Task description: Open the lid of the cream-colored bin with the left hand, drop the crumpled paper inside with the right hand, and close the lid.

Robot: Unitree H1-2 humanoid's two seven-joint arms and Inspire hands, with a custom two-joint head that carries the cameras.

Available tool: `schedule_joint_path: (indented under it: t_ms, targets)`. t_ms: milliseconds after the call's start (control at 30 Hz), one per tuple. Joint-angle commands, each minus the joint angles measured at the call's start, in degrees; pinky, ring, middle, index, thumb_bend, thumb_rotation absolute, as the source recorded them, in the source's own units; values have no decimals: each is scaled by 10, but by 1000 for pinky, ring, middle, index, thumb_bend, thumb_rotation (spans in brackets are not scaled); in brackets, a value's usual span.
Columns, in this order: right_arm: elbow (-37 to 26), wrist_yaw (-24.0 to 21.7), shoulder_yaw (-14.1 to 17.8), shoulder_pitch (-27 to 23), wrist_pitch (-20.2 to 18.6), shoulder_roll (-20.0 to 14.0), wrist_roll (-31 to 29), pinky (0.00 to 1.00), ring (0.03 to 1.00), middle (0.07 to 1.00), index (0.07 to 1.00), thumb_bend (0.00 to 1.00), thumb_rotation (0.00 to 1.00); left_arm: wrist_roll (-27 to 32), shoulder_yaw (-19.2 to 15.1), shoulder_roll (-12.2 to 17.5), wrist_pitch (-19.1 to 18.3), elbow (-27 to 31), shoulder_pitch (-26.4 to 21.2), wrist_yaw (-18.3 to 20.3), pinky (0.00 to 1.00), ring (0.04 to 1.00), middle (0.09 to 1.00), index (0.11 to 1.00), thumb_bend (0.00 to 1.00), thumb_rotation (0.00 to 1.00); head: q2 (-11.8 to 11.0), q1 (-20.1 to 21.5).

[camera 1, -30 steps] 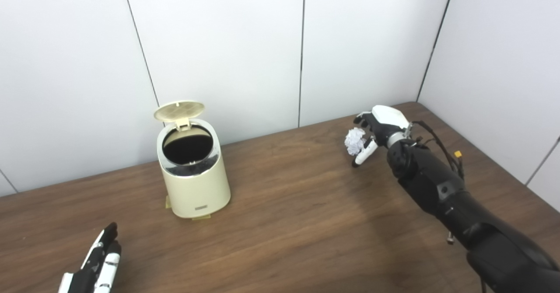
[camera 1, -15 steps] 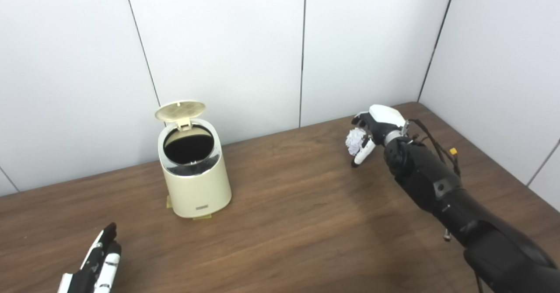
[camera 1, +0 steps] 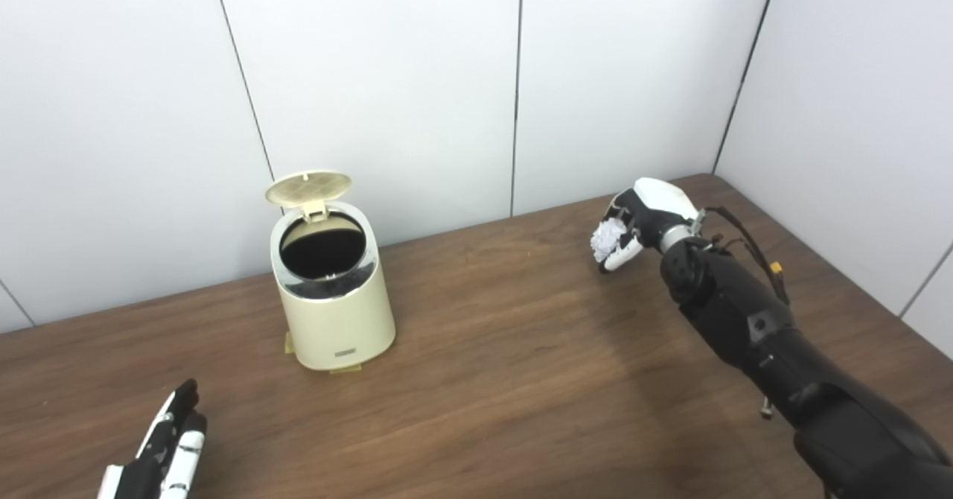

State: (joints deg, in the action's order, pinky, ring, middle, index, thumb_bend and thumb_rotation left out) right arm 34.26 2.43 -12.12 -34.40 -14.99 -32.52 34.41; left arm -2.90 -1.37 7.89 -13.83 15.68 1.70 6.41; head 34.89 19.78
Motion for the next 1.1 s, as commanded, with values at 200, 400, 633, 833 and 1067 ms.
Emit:
schedule_joint_path:
  t_ms: [200,400,633,833,1067]
  targets:
    - [-23,29,1,-18,14,-11,17,319,395,486,505,498,0,-2,-3,2,37,7,-11,-8,1000,984,969,976,449,750,1,-8]
    - [-58,43,-3,-10,34,-12,29,375,385,499,497,500,0,-7,0,-4,35,13,-8,-11,1000,983,965,979,454,749,3,-27]
    - [-226,50,0,24,80,-21,61,331,375,503,538,494,0,-14,7,-6,46,3,-5,-13,959,957,952,975,464,761,7,-79]
    - [-382,-5,-4,37,76,6,81,393,370,488,553,495,0,-17,15,-15,65,-15,-3,-18,947,944,942,958,560,757,5,-137]
    - [-486,-52,-3,37,83,82,64,306,351,489,544,510,0,-23,24,-34,69,-21,4,-29,953,946,945,959,615,737,3,-189]
